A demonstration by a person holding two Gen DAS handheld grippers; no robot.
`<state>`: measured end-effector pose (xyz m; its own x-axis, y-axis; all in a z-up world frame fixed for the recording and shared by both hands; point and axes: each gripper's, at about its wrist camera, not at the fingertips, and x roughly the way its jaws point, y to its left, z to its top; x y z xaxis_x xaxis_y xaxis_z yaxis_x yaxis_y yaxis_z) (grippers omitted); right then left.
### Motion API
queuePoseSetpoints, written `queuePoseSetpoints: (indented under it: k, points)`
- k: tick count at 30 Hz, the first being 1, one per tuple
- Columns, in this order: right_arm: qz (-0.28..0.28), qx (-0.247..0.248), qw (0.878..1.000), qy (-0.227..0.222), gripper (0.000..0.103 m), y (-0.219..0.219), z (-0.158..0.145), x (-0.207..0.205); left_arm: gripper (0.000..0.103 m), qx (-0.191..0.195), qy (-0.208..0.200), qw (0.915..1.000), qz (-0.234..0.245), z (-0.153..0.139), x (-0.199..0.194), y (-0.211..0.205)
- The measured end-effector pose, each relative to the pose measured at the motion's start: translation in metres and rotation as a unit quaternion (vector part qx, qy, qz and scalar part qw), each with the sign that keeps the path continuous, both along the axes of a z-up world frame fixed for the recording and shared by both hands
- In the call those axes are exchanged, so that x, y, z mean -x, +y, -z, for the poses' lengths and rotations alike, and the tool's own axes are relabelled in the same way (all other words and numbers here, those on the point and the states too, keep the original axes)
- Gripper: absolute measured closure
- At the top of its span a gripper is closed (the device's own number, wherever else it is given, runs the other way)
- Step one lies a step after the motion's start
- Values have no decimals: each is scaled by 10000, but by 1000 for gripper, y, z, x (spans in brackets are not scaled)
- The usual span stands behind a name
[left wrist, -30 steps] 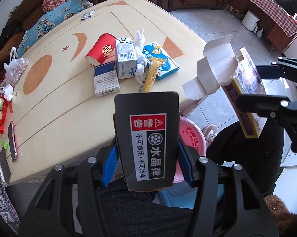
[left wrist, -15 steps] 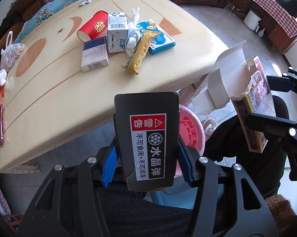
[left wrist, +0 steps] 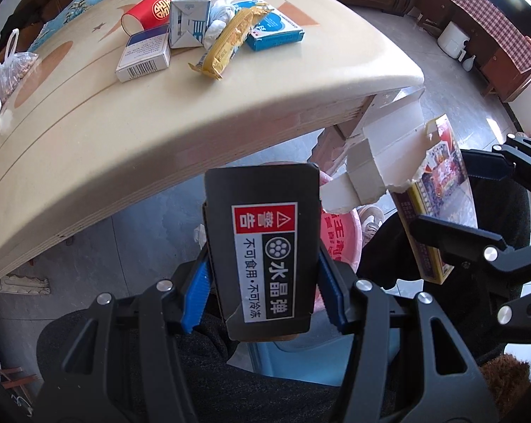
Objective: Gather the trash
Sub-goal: 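Carry the black box and card box with both tools over the pink bin, then open left tool to drop the black box while right tool drops the card box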
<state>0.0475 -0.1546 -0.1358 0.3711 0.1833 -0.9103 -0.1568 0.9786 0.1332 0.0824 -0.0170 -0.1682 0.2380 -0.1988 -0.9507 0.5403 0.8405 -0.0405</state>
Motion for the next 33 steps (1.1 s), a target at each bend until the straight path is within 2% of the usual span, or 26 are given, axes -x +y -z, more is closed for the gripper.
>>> queuePoseSetpoints:
  k: [5, 15, 24, 30, 33]
  points:
    - [106, -4, 9998, 163, 41, -3, 27, -4, 49, -56, 137, 9999, -52, 25, 1, -1]
    - [271, -109, 9976, 633, 41, -6, 87, -13, 49, 31, 774, 9958, -482, 84, -13, 7]
    - [367, -109, 9945, 977, 41, -5, 137, -29, 49, -9, 1515, 9841, -923, 139, -28, 16]
    - [373, -22, 9924, 1176, 41, -4, 168, -40, 49, 188, 1820, 9752, -1248, 162, -46, 20]
    - [379, -11, 9908, 1299, 41, -3, 182, -43, 49, 107, 1864, 9724, -1401, 173, -53, 19]
